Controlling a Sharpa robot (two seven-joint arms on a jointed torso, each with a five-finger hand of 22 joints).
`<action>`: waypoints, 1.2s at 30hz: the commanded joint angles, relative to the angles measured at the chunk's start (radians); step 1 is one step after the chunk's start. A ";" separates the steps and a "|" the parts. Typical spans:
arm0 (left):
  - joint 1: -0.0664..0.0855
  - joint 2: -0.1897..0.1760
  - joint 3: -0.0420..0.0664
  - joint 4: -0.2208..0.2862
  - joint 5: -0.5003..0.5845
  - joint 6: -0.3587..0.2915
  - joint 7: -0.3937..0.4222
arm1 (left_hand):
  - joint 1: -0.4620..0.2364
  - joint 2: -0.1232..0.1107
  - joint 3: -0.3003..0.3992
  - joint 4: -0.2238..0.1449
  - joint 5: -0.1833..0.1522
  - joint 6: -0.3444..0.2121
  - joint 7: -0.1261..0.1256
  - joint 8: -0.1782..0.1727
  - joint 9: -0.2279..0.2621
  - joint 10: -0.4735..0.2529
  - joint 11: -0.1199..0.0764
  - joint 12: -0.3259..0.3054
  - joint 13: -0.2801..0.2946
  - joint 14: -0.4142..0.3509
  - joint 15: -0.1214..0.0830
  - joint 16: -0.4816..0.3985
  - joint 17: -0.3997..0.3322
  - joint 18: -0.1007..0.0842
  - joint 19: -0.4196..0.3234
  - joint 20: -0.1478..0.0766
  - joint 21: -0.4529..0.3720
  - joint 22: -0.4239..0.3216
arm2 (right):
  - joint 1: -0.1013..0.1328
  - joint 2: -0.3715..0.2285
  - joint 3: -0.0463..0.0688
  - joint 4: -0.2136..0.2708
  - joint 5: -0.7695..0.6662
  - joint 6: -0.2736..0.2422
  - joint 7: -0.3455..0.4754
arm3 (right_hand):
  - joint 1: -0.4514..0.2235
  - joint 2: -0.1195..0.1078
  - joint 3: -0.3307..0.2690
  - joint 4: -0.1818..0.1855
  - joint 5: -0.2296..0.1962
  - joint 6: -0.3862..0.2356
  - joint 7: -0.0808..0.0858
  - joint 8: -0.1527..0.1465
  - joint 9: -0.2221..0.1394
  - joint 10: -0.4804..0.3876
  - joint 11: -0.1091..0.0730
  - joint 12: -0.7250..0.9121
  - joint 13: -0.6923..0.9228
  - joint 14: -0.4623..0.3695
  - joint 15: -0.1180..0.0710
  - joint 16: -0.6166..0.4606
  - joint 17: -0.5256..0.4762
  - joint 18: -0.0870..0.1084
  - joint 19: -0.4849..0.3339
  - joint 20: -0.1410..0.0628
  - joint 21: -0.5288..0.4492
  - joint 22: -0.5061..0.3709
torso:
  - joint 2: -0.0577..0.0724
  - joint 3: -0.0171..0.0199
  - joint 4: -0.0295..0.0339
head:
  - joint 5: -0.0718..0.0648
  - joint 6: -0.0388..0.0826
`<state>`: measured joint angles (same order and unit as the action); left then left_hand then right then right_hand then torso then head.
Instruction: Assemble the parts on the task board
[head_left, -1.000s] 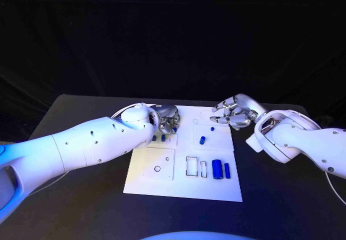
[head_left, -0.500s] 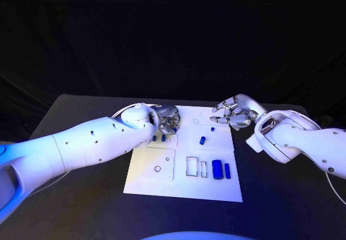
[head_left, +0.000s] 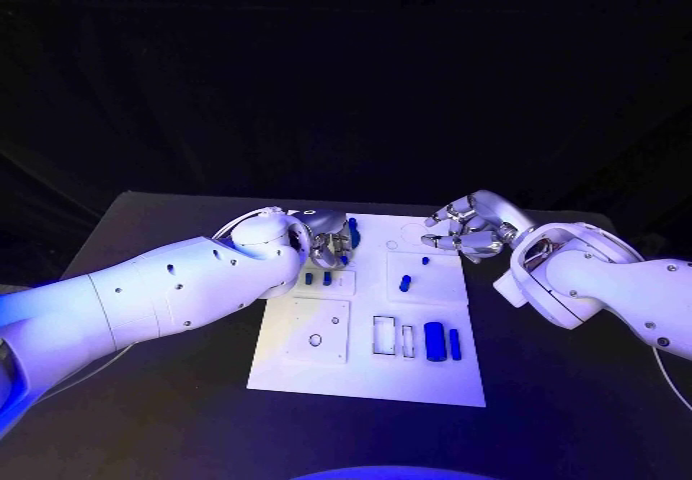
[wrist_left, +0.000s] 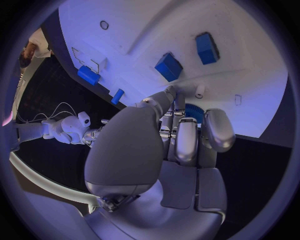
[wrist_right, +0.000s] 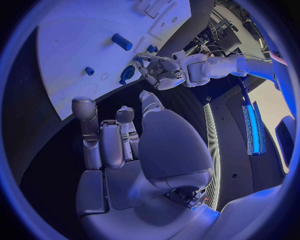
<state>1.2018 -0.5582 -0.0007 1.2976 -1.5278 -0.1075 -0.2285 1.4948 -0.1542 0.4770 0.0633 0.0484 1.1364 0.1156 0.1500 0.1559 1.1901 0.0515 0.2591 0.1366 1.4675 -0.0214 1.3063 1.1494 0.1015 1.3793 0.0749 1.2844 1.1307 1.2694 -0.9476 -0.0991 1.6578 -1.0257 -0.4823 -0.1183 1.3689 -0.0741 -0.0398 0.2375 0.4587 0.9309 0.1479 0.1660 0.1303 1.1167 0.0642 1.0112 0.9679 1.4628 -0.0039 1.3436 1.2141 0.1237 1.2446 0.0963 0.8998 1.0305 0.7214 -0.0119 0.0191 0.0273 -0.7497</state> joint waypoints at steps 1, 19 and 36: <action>0.001 -0.016 0.011 0.023 0.036 -0.023 0.001 | -0.016 -0.003 -0.001 -0.004 0.003 0.002 0.004 -0.004 -0.001 0.008 0.000 -0.008 -0.001 0.005 -0.003 0.002 -0.002 -0.007 -0.005 -0.001 0.002 0.000 | -0.001 -0.001 0.000 0.000 -0.004 0.007 0.008 | 0.007 0.000 0.002 0.006 0.006 0.003 0.001 0.004 0.000 0.009 0.000 0.002 0.001 0.009 -0.007 -0.005 -0.001 0.018 -0.005 0.000 -0.003 -0.001 | 0.000 -0.0005 0.0013 | 0.003 0.003; 0.004 -0.108 0.049 0.079 0.097 0.021 -0.023 | -0.028 -0.011 -0.001 -0.006 0.003 0.006 0.004 -0.010 -0.003 0.016 0.000 -0.018 -0.002 0.004 -0.003 -0.002 -0.011 -0.007 -0.005 -0.001 0.003 0.001 | -0.001 -0.004 0.000 -0.003 -0.004 0.010 0.006 | 0.007 0.000 0.002 0.006 0.006 0.003 0.001 0.004 0.000 0.009 0.000 0.002 0.001 0.009 -0.007 -0.005 -0.001 0.018 -0.005 0.000 -0.003 -0.001 | 0.002 -0.0025 0.0014 | 0.009 0.003; 0.004 -0.108 0.049 0.052 0.115 0.066 -0.029 | -0.033 -0.011 -0.001 -0.006 0.003 0.008 0.004 -0.011 -0.003 0.019 -0.001 -0.021 -0.001 0.003 -0.002 -0.004 -0.016 -0.007 -0.006 -0.001 0.003 0.000 | -0.004 -0.002 0.000 -0.003 -0.004 0.010 0.006 | 0.007 0.000 0.002 0.006 0.006 0.003 0.001 0.004 0.000 0.009 0.000 0.002 0.001 0.009 -0.007 -0.005 -0.001 0.018 -0.005 0.000 -0.003 -0.001 | 0.002 -0.0001 -0.0010 | 0.015 0.001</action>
<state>1.2048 -0.6673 0.0481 1.3498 -1.4274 -0.0706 -0.2537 1.4706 -0.1658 0.4771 0.0633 0.0484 1.1372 0.1167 0.1422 0.1523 1.2043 0.0515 0.2434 0.1360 1.4674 -0.0214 1.3063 1.1350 0.1015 1.3793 0.0749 1.2843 1.1308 1.2666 -0.9502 -0.0991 1.6542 -1.0256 -0.4822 -0.1184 1.3689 -0.0741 -0.0397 0.2374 0.4587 0.9310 0.1479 0.1659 0.1303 1.1166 0.0644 1.0111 0.9675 1.4628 -0.0038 1.3437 1.2142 0.1236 1.2446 0.0963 0.8999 1.0306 0.7235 -0.0125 0.0179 0.0412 -0.7483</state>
